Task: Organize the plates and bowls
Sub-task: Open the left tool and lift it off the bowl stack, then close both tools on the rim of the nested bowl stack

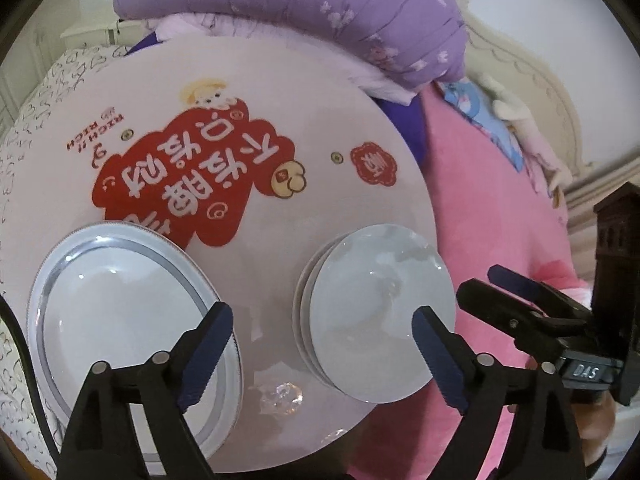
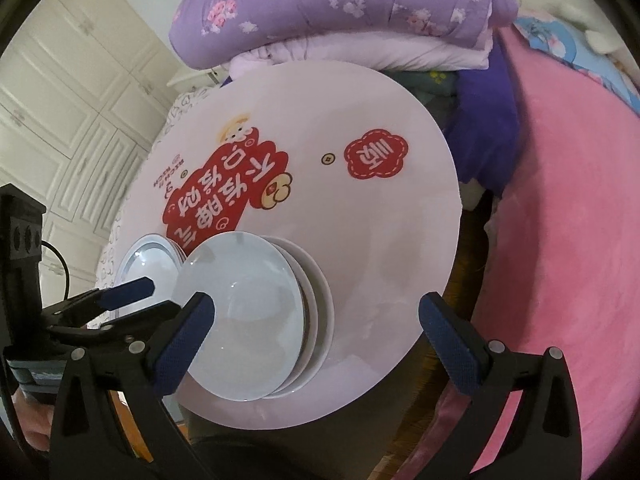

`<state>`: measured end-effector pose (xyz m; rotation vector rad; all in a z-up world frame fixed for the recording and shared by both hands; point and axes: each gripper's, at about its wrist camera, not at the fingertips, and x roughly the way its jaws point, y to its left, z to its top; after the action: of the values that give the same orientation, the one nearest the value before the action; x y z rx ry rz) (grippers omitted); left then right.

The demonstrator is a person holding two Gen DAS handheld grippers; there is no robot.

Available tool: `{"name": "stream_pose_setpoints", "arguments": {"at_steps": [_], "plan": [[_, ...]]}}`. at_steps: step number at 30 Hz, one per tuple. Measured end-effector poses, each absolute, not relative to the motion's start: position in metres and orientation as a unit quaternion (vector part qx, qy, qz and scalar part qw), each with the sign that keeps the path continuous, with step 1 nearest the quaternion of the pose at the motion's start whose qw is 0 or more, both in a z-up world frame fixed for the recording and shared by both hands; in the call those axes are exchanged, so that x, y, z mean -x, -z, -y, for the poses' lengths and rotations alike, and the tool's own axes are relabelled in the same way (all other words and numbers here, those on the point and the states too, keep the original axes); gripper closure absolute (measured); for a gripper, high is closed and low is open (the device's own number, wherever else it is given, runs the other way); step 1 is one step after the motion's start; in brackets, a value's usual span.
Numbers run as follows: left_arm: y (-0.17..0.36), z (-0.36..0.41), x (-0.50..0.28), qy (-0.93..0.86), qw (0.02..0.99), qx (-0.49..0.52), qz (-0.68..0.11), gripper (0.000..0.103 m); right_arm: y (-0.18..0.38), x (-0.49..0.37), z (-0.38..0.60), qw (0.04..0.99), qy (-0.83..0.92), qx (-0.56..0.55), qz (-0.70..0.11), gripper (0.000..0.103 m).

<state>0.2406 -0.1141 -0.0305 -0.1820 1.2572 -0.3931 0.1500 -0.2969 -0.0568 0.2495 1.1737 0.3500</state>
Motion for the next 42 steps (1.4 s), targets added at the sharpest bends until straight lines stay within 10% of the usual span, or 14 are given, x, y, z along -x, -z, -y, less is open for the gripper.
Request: {"name": "stream_pose_setpoints", "arguments": {"at_steps": [24,42], "plan": [[-0.023,0.023,-0.185,0.22,0.857,0.121,-0.45,0.001,0.015,-0.114,0.337,0.847,-0.204,-0.195,-0.451,0.0],[0.033,0.062,-0.216,0.251,0.787,0.163,-0.539,0.003,0.077,-0.14,0.32,0.805,-0.213,-0.16,-0.531,0.0]]}}
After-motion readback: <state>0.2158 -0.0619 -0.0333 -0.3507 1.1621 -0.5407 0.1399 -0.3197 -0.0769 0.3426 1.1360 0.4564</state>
